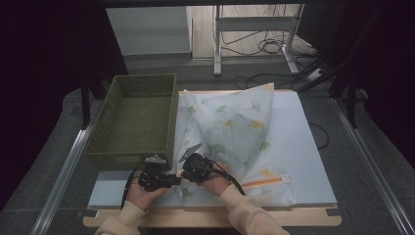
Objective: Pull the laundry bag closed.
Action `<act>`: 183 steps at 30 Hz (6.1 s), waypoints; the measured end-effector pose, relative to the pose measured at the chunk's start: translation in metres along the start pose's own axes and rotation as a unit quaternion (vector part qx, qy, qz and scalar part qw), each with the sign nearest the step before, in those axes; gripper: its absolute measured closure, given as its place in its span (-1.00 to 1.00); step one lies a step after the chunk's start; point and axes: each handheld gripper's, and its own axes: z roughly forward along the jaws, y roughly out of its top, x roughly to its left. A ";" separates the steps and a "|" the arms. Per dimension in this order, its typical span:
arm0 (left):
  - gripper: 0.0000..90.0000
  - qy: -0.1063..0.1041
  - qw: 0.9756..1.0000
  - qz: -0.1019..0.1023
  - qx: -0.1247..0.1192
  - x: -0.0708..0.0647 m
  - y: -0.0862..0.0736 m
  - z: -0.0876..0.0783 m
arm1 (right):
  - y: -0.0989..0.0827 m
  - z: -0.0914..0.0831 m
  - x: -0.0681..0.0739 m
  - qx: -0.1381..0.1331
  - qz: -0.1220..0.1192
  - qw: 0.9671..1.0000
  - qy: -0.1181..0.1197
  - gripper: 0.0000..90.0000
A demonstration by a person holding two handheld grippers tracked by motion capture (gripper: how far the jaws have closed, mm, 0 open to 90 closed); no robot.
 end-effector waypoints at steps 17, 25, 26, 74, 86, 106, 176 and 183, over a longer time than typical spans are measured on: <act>0.94 -0.001 1.000 -0.013 -0.022 0.003 -0.002 -0.005 | -0.004 0.002 -0.002 -0.002 0.019 1.000 -0.007 1.00; 0.94 -0.001 0.999 -0.017 -0.030 0.004 -0.003 -0.007 | -0.005 0.002 -0.004 0.003 0.018 1.000 -0.008 1.00; 0.94 -0.005 0.999 -0.020 -0.032 0.005 -0.003 -0.007 | -0.006 0.002 -0.005 0.001 0.018 1.000 -0.008 1.00; 0.94 -0.002 0.997 -0.023 -0.075 0.003 -0.007 -0.020 | -0.046 -0.027 -0.024 0.017 0.044 0.999 -0.024 1.00; 0.94 -0.002 0.997 -0.022 -0.075 0.003 -0.007 -0.020 | -0.059 -0.034 -0.028 0.019 0.055 0.998 -0.027 1.00; 0.94 0.000 0.997 -0.023 -0.078 0.003 -0.008 -0.021 | -0.074 -0.045 -0.034 0.022 0.064 0.997 -0.035 1.00; 0.94 0.000 0.996 -0.028 -0.084 0.005 -0.008 -0.023 | -0.123 -0.096 -0.047 0.027 0.101 0.993 -0.060 1.00; 0.94 0.001 0.996 -0.029 -0.083 0.006 -0.009 -0.023 | -0.130 -0.100 -0.049 0.030 0.106 0.992 -0.064 1.00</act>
